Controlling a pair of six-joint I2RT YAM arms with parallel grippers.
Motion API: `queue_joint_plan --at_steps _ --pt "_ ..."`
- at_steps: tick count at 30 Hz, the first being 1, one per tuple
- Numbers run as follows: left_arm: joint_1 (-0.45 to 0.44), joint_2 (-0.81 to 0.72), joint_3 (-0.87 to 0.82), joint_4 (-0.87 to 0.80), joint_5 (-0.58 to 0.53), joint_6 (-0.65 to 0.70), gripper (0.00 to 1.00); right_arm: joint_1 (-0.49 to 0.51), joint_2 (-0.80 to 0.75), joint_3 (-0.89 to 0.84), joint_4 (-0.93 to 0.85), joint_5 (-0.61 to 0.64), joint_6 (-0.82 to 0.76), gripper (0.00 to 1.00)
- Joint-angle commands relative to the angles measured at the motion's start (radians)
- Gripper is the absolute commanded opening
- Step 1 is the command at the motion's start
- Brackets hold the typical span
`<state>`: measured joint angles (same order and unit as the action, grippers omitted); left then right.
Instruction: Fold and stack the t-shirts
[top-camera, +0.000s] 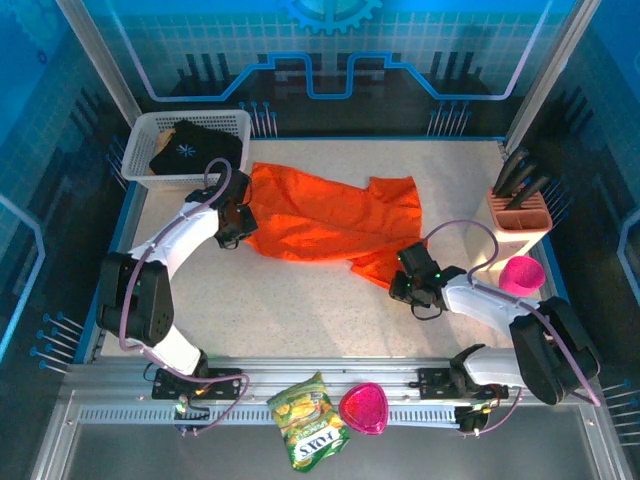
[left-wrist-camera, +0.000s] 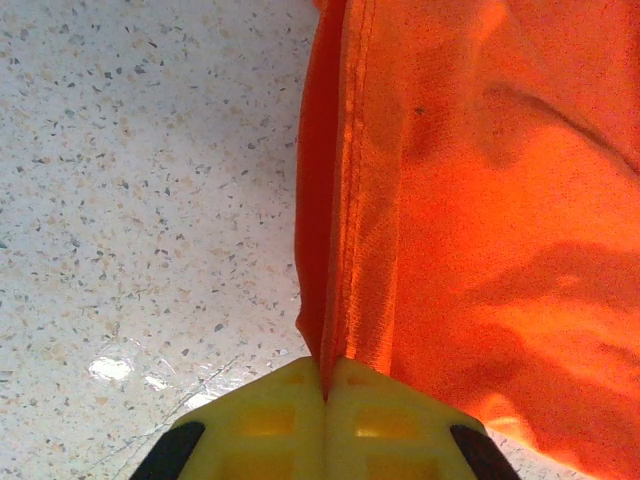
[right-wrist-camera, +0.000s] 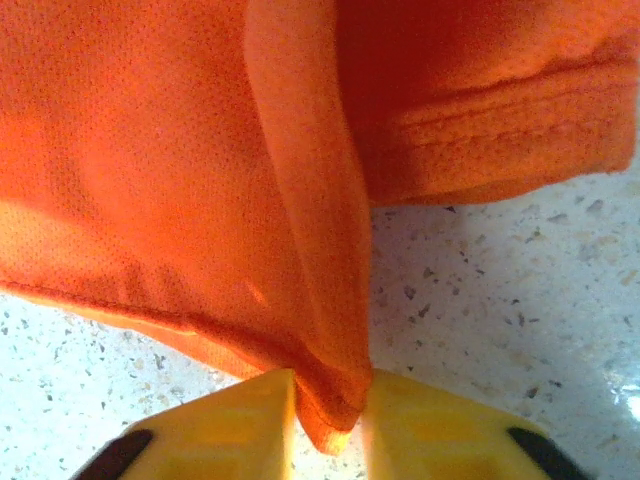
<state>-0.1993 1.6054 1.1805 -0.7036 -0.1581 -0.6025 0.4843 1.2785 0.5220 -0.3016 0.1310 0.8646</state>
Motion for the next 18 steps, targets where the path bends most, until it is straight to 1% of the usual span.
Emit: queue_joint_plan --at_steps 1,3,4,8,11,14,18 --pt "-0.003 -0.034 -0.017 -0.030 0.025 0.015 0.00 0.013 0.003 0.018 0.005 0.024 0.013 0.14" --pt "-0.003 -0.043 -0.018 -0.033 0.026 0.018 0.00 0.021 -0.014 0.032 -0.027 0.031 0.005 0.02" --pt "-0.003 -0.050 -0.018 -0.036 0.028 0.017 0.00 0.026 -0.028 0.046 -0.055 0.040 -0.004 0.00" --pt "-0.003 -0.072 0.001 -0.059 0.040 0.027 0.00 0.043 -0.119 0.098 -0.187 0.062 -0.047 0.00" --pt "-0.003 -0.088 0.025 -0.086 0.055 0.038 0.00 0.045 -0.204 0.134 -0.289 0.035 -0.088 0.00" --pt "-0.003 -0.113 0.042 -0.114 0.065 0.047 0.00 0.050 -0.271 0.179 -0.410 -0.024 -0.132 0.00" --pt "-0.002 -0.168 0.055 -0.158 0.079 0.055 0.00 0.061 -0.356 0.234 -0.571 -0.158 -0.189 0.00"
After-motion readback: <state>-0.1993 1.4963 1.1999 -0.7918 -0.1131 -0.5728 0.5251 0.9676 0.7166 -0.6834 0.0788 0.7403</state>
